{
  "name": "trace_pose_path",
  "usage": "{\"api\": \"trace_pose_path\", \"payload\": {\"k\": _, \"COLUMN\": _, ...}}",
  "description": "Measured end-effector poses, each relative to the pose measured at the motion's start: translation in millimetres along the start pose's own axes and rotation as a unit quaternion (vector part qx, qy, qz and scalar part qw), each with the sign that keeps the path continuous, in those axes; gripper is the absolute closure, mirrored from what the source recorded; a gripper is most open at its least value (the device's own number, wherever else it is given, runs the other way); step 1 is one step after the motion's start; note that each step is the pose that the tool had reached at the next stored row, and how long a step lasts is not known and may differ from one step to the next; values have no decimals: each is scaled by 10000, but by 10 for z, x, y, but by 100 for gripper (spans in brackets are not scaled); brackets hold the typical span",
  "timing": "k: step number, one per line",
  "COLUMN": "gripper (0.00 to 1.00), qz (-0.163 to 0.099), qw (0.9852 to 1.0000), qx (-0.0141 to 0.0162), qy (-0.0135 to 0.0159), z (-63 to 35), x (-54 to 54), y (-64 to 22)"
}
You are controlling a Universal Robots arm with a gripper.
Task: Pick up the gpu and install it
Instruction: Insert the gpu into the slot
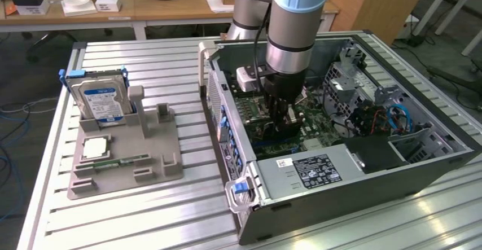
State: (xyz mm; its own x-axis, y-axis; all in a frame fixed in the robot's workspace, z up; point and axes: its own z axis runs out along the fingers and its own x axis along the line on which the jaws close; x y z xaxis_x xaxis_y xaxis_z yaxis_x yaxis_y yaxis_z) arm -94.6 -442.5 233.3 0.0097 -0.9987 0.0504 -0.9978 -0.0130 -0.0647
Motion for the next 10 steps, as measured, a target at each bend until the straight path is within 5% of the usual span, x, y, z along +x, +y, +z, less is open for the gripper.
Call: {"api": "trace_pose_path", "payload": {"k": 10, "gripper": 74, "qz": -1, "qw": 10000, "qx": 1, "qy": 1, "z": 15, "x": -1, "y": 1}}
